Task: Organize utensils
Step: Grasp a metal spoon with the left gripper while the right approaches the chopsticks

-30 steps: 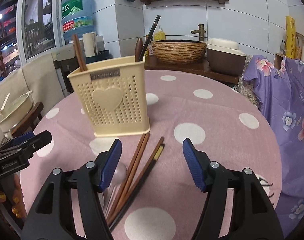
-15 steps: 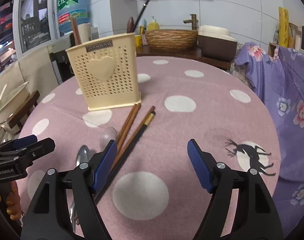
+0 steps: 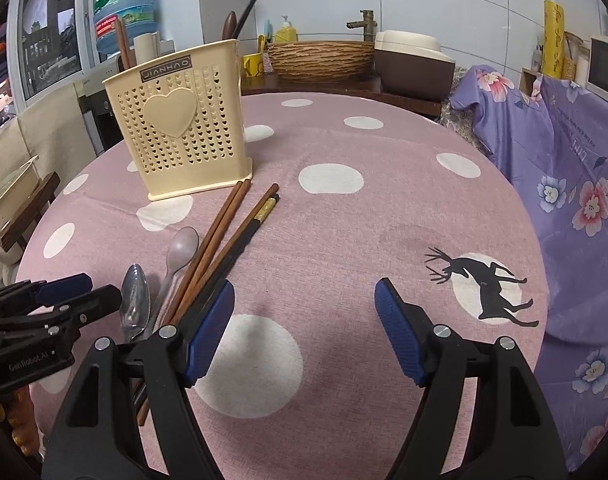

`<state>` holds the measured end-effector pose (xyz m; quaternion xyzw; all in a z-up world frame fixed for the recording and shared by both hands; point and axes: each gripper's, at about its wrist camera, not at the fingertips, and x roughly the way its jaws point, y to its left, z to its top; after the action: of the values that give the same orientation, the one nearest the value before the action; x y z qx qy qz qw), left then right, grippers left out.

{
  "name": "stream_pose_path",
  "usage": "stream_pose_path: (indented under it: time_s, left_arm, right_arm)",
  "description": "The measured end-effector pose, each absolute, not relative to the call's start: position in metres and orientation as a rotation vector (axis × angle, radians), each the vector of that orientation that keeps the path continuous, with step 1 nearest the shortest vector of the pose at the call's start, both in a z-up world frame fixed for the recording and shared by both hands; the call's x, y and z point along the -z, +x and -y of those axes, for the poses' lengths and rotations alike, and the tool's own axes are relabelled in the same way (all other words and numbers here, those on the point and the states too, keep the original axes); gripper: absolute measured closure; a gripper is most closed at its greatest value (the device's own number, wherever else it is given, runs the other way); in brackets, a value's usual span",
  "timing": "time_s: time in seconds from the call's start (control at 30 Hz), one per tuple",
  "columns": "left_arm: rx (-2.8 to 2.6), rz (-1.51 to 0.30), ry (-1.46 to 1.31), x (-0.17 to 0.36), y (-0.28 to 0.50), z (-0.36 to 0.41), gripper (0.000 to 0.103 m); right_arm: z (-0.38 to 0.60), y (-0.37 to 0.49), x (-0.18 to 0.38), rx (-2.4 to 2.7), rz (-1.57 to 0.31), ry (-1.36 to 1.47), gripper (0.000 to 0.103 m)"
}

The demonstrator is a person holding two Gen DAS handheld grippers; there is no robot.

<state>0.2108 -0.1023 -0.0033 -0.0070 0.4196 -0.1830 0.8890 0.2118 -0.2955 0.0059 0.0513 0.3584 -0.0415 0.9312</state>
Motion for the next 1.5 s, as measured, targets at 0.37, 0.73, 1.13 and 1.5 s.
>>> stream_pose_path:
  time_s: [0.37, 0.73, 1.13, 1.5]
  left_arm:
    - [0.366, -0.899, 0.003, 0.011, 0.211, 0.126, 0.049]
    - [0.294, -0.887, -0.023, 0.013, 0.214, 0.136, 0.063]
    - [0.297, -0.875, -0.031, 0.011, 0.215, 0.127, 0.066]
    - [0.239, -0.856, -0.018, 0.005, 0.231, 0.093, 0.066]
  right_arm:
    - [0.300, 0.213, -0.001, 0.091, -0.755, 0.134, 0.030]
    - [0.301, 0.213, 0.003, 0.087, -0.771, 0.138, 0.034]
    - [0.304, 0.226, 0.003, 0.035, -0.812, 0.212, 0.045]
    - [0.287, 0.289, 0.013, -0.032, -0.941, 0.317, 0.068]
